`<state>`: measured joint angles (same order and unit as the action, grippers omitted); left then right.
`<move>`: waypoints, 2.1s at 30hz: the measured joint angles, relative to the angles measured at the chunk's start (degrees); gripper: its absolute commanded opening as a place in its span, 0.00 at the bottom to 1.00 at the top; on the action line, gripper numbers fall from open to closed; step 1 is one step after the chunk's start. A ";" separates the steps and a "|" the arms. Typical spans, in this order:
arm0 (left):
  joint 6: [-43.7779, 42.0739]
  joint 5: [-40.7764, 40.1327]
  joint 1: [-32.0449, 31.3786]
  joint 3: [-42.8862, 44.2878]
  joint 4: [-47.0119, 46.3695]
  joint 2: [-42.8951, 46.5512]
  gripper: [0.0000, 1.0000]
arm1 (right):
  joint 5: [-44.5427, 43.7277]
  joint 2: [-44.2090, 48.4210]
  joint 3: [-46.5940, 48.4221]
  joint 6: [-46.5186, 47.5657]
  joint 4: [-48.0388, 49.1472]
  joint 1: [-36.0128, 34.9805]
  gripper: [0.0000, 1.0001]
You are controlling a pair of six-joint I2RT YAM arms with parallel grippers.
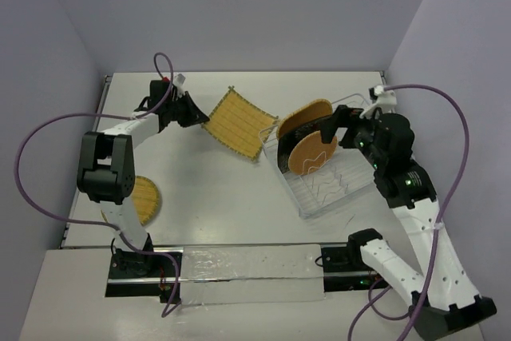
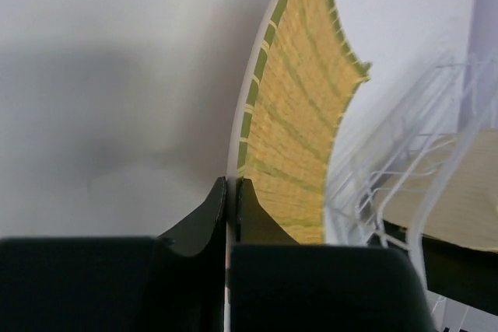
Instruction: Load the plates into the dish rack
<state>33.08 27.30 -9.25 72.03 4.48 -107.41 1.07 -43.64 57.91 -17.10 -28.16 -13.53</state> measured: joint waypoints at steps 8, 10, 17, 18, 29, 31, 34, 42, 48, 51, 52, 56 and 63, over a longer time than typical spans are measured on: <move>3.57 -5.93 1.16 -13.56 -0.28 4.51 0.00 | 2.89 -15.36 11.45 3.51 3.82 -17.83 1.00; 4.90 -6.90 1.17 -16.72 -0.37 7.14 0.00 | 3.31 -20.32 14.37 6.98 4.39 -24.11 1.00; 10.02 -7.95 1.24 -22.82 -1.90 13.71 0.00 | -5.03 -37.89 15.71 30.18 2.57 -45.08 1.00; 10.50 -8.14 1.24 -23.29 -1.79 14.61 0.00 | -6.75 -41.04 15.90 33.04 2.16 -47.19 1.00; 13.09 -10.57 1.24 -25.07 0.60 24.35 0.00 | -15.74 -60.98 14.61 47.40 10.45 -49.61 1.00; 13.18 -10.73 1.24 -25.46 1.00 24.62 0.00 | -16.76 -60.96 12.36 48.36 16.36 -49.53 1.00; 13.30 -10.95 1.22 -26.26 1.78 24.88 0.00 | -18.05 -61.43 10.01 49.78 23.96 -49.47 1.00; 13.34 -11.42 1.20 -26.62 4.34 26.85 0.00 | -21.05 -67.06 9.91 51.69 32.89 -49.28 0.87; 13.25 -12.16 1.17 -26.62 6.44 29.14 0.00 | -24.19 -69.41 9.91 51.29 34.38 -48.37 0.52; 13.37 -12.21 1.14 -26.62 7.06 29.89 0.00 | -25.43 -69.50 9.90 50.86 35.33 -47.40 0.36; 13.37 -12.33 1.13 -26.62 7.06 30.15 0.00 | -25.77 -69.58 9.87 51.09 35.57 -47.20 0.31; 13.68 -13.06 1.15 -26.59 6.79 31.36 0.00 | -26.96 -69.66 9.80 52.48 37.02 -47.02 0.06; 11.93 -13.23 1.09 -22.41 10.95 33.01 0.99 | -26.25 -65.56 8.21 50.24 37.33 -46.88 0.00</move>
<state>45.00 14.07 -8.16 49.62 15.43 -74.39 -25.17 -109.20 66.12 33.14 9.18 -60.41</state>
